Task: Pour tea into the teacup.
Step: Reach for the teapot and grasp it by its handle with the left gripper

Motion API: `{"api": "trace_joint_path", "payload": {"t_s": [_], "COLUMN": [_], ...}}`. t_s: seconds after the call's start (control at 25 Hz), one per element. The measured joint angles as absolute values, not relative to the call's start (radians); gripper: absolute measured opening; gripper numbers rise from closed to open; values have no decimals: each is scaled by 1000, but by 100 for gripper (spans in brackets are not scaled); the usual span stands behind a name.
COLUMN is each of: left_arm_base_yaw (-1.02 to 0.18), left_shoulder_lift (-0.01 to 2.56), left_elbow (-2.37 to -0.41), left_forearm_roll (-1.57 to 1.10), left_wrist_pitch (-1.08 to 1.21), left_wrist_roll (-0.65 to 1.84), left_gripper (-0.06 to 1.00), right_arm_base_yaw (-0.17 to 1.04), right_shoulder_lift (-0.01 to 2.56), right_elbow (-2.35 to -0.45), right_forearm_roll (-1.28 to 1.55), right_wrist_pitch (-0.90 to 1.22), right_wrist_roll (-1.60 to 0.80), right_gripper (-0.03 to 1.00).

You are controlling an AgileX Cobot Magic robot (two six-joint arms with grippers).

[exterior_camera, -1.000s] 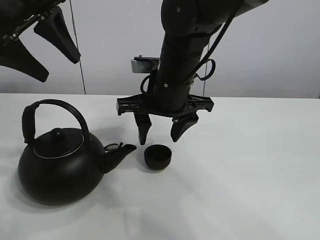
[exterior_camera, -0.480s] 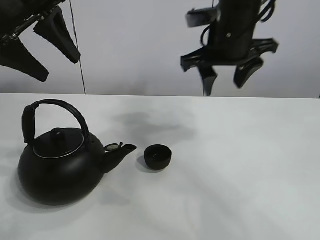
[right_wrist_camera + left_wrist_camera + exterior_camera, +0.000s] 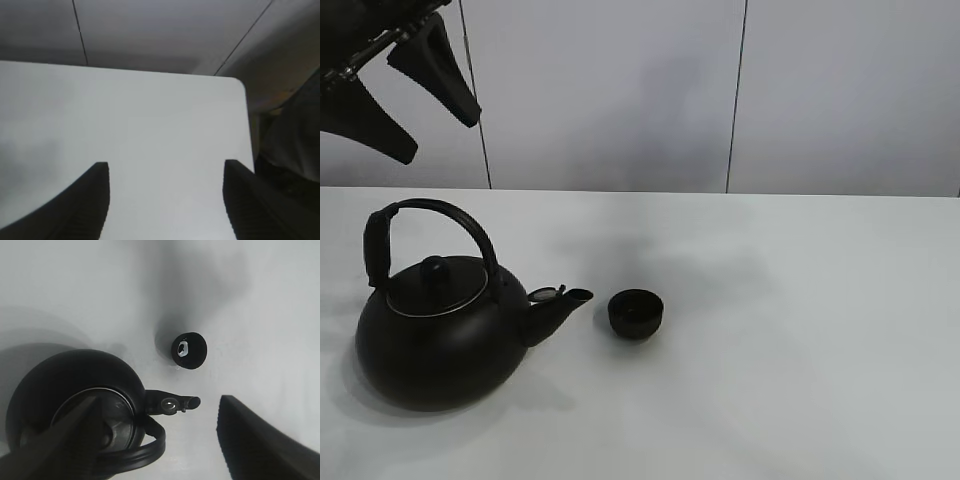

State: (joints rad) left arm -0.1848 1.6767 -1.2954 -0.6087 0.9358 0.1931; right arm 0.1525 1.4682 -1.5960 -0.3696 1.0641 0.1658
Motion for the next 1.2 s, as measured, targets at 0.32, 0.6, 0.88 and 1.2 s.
{"api": "trace_joint_path", "payload": {"t_s": [0.32,0.6,0.88,1.2], "left_arm_base_yaw": [-185,-185,-185,-185], "left_shoulder_lift": [1677,1677,1677,1677], "left_elbow": [-1295,-1295,-1295,-1295], "left_forearm_roll": [-609,-609,-609,-609], "left_wrist_pitch": [936,936,936,936], "left_wrist_roll": [193,193,193,193], "left_gripper": [48,48,48,48], "right_arm_base_yaw": [149,149,149,149], "right_shoulder_lift": [1028,647,306,66], "right_elbow": [-1596,-1550,-1258,-855], "right_forearm_roll": [-334,-304,-245,-119], "right_wrist_pitch": [1241,1269,1269,1269], "right_wrist_roll": [118,115,104,100], "right_gripper": [45,45,45,45]}}
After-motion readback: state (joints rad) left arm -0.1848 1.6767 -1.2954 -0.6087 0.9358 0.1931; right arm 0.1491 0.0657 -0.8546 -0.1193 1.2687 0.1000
